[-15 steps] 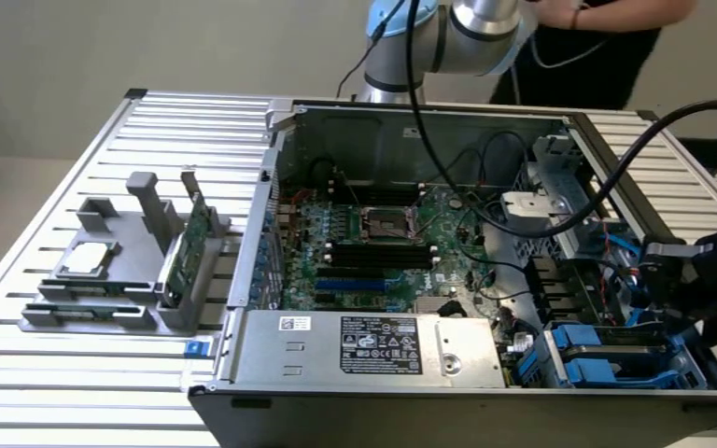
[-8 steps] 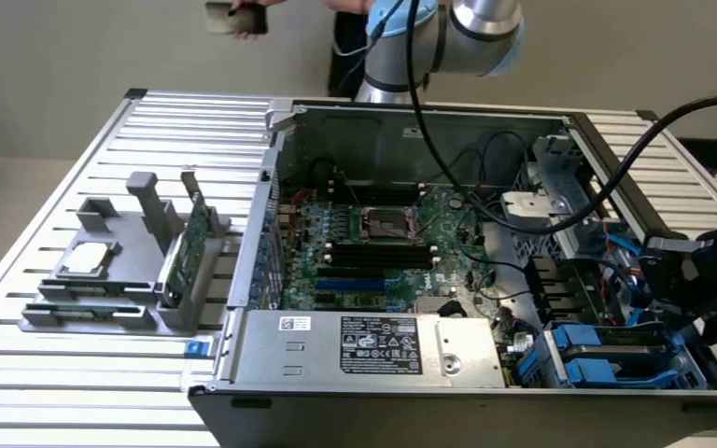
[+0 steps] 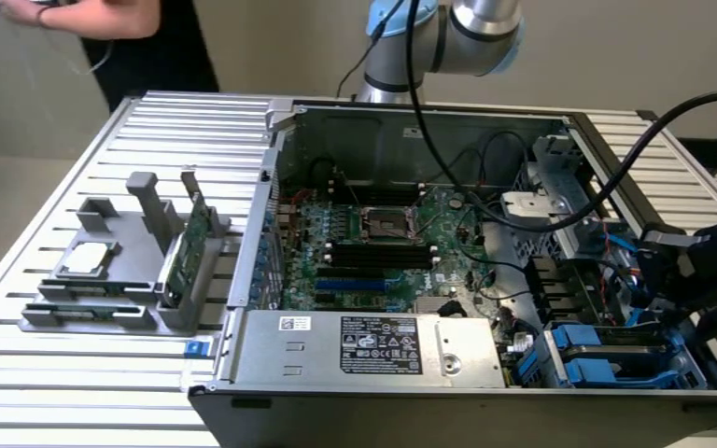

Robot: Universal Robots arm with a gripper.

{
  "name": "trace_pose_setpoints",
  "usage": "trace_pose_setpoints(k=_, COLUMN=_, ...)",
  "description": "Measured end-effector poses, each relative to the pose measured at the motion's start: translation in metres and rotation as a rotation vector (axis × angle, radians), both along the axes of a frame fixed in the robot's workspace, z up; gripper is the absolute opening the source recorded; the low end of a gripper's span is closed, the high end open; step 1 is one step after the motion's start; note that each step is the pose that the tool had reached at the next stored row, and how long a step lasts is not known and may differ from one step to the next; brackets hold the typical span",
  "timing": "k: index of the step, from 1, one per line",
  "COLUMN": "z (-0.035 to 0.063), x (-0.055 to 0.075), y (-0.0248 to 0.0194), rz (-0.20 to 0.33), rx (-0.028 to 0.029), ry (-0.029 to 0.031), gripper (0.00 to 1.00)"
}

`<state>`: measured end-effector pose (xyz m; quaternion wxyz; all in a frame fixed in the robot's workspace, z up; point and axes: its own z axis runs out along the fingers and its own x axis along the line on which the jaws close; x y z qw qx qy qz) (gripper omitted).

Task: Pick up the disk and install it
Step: 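Insert the first disk wire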

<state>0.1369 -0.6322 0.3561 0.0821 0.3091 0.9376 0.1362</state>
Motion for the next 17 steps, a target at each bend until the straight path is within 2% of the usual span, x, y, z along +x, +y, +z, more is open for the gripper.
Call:
trace_pose_setpoints(k=9, z=-0.0015, x=0.0001, y=0.0, rz=-0.104, rx=0.0001, ry=0.0309, gripper=0.3)
trace_pose_setpoints(k=14, z=-0.0028, x=0.0001, y=0.0, rz=-0.16, rx=0.0004, ry=0.0421, gripper=0.3)
trace_pose_setpoints(k=15, z=-0.0029, x=0.0001, y=0.0, rz=-0.168, rx=0.0016, ry=0.0434, gripper=0.3)
trace_pose_setpoints(k=17, z=-0.0029, x=0.0, y=0.0, rz=-0.18, rx=0.0086, ry=0.0477, gripper=0.3)
